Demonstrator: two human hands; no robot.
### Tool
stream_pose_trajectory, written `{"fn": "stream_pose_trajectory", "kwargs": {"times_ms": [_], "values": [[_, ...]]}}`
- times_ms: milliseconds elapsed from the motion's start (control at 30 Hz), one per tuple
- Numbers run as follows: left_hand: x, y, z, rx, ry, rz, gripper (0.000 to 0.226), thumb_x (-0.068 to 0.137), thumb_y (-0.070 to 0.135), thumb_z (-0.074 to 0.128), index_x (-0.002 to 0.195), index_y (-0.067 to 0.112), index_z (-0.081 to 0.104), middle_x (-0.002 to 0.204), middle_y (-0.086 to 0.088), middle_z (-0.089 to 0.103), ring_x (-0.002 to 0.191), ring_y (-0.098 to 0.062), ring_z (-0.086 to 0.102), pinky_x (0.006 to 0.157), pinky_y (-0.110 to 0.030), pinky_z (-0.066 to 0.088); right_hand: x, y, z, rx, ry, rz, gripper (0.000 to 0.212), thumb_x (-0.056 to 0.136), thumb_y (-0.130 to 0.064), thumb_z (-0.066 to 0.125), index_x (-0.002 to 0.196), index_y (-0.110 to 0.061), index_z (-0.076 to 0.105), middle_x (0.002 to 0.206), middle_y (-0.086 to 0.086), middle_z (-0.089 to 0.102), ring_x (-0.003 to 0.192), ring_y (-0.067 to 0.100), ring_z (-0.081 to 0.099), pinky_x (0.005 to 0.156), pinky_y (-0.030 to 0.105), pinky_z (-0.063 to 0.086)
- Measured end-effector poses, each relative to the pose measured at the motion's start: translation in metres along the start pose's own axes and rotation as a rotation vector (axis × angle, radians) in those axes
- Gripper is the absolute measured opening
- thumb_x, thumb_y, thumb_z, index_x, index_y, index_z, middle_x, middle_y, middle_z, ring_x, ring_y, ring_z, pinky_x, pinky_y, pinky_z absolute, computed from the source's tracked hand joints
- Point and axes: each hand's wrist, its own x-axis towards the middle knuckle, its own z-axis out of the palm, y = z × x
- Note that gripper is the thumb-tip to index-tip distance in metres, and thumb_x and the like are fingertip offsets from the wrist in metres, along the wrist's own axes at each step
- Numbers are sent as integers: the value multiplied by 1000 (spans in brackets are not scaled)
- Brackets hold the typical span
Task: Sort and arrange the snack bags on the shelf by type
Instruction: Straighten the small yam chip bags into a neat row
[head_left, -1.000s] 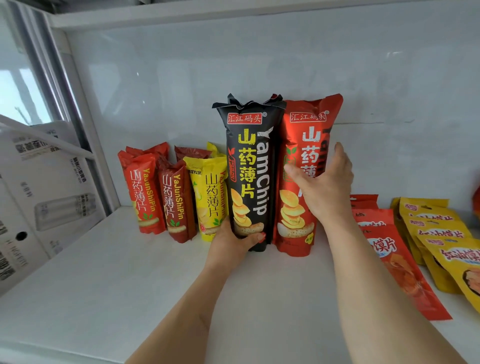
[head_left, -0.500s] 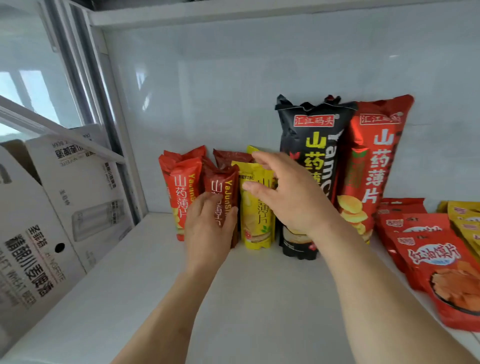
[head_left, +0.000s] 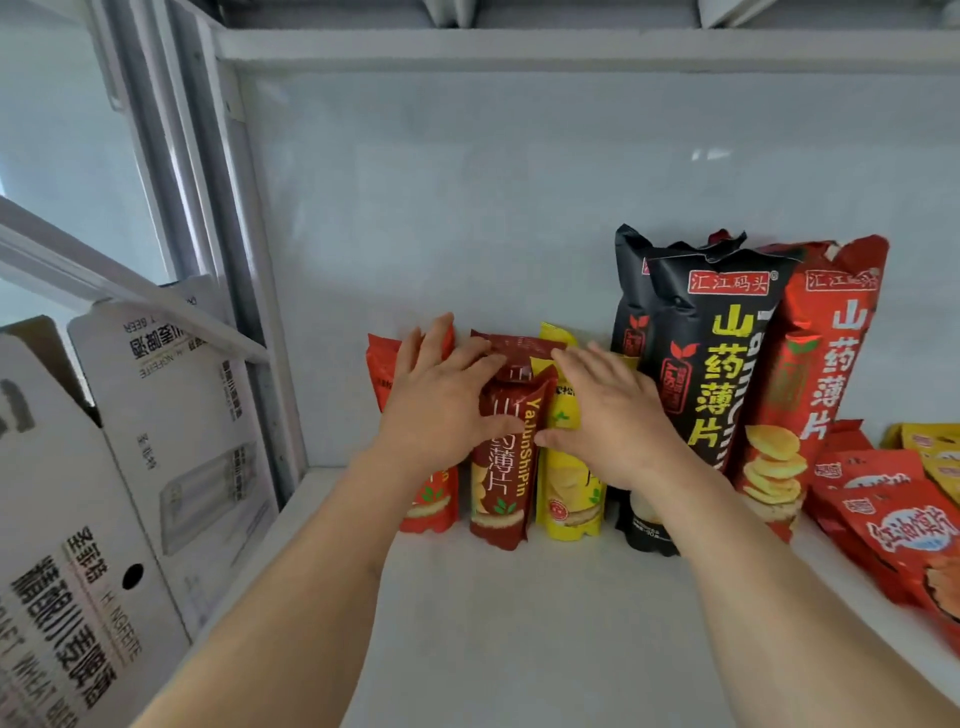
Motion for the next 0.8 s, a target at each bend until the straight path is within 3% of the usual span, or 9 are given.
{"fn": "stream_pose_trajectory", "kwargs": {"times_ms": [167,300,400,500,600,700,800], "values": [[3,-8,3,17,100,19,67,77,72,63,128,29,66,136,5,57,150,-36,18,122,-58,3,1,3,-3,-121,3,-14,85,88,-53,62,155,-26,18,161,-8,16,148,16,9,117,41,15],[8,-6,0,78,72,13,73,77,76,59,134,29,60,141,4,53,150,-33,16,122,-56,3,3,2,-5,-109,-13,-3,91,85,-57,63,156,-28,14,162,-9,13,149,15,5,119,40,11],[8,-6,-5,-88,126,-13,82,77,73,63,145,29,48,154,2,39,151,-28,12,122,-49,5,4,-4,-9,-52,18,-37,95,82,-63,62,156,-29,12,163,-9,10,150,13,0,119,40,6],[-8,-11,-10,-510,324,-303,90,77,65,71,152,31,35,161,5,24,150,-17,14,118,-40,17,6,-14,-17,-2,59,-101,92,83,-65,60,155,-29,16,163,-9,13,150,11,2,119,38,6],[-34,-14,3,-811,427,-658,96,77,68,66,155,31,23,164,6,17,151,-17,19,119,-45,28,19,-29,-24,92,55,-167,83,86,-64,57,154,-28,24,161,-9,20,149,13,10,119,39,11],[-54,-17,28,-935,324,-800,105,70,75,59,156,33,18,164,2,21,149,-21,27,114,-54,37,45,-48,-31,262,3,-181,74,89,-60,56,151,-26,33,158,-5,32,144,17,29,117,39,27],[-66,-21,48,-1042,162,-772,107,68,77,67,154,35,19,159,3,31,140,-22,43,107,-53,47,69,-66,-31,275,-109,-175,69,89,-60,57,147,-26,41,151,0,44,133,21,46,105,37,41]]}}
